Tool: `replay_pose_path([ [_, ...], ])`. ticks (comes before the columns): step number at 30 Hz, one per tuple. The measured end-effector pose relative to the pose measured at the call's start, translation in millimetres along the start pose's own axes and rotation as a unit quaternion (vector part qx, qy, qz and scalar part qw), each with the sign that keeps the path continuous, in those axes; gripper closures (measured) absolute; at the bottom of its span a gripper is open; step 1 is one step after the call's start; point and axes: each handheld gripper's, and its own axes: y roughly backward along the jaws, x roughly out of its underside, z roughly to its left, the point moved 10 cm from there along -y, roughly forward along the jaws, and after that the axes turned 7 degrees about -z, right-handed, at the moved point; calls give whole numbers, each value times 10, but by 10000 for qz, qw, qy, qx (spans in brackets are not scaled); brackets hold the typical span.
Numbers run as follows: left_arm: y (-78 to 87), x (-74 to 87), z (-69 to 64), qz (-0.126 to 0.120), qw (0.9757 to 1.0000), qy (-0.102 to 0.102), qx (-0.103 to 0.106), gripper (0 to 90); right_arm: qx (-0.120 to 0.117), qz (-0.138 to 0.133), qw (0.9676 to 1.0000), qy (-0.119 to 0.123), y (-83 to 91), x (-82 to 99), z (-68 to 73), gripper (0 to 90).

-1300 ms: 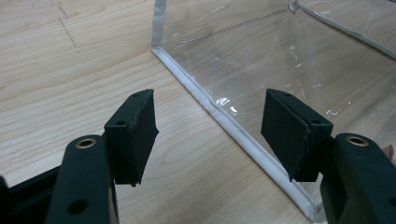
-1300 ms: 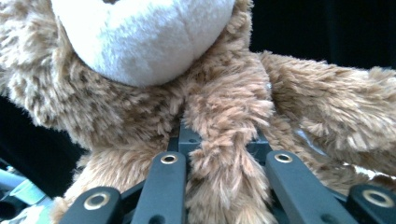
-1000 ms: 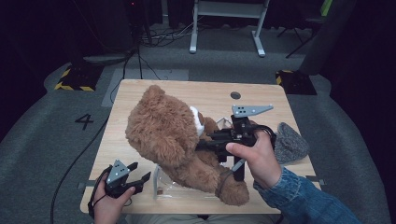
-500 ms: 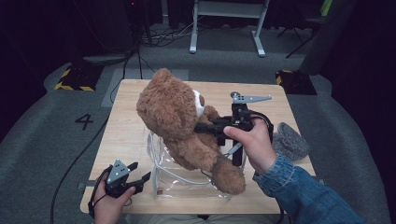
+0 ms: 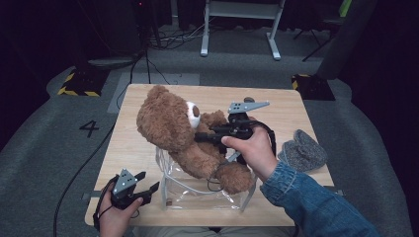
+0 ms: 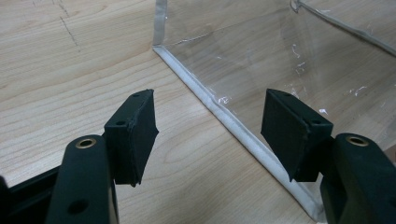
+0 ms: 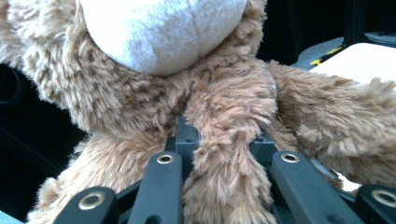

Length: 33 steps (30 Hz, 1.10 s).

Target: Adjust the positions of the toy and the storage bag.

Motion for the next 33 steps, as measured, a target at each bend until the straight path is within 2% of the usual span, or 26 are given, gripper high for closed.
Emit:
replay_pose_path([
  [5,-4,3,4,1,10000,19,-8,358,18,99,9999,49,-109,41,-16,734],
  [10,-5,1,0,-21,10000,43,2,358,6,383,9992,152,-235,161,-21,726],
  [14,0,-3,14,-37,10000,37,-52,358,-40,463,9988,181,-317,222,-23,721],
  [19,1,-2,12,-27,10000,38,-42,358,0,575,9978,333,-382,283,-40,667],
  [21,0,0,12,-26,10000,46,-50,359,46,675,9965,489,-402,332,-60,655],
  [26,-5,1,3,-23,10000,57,-11,359,152,945,9932,663,-441,432,-87,647],
  [33,-10,-2,3,-26,10000,50,-3,358,257,1302,9887,700,-482,529,-123,631],
])
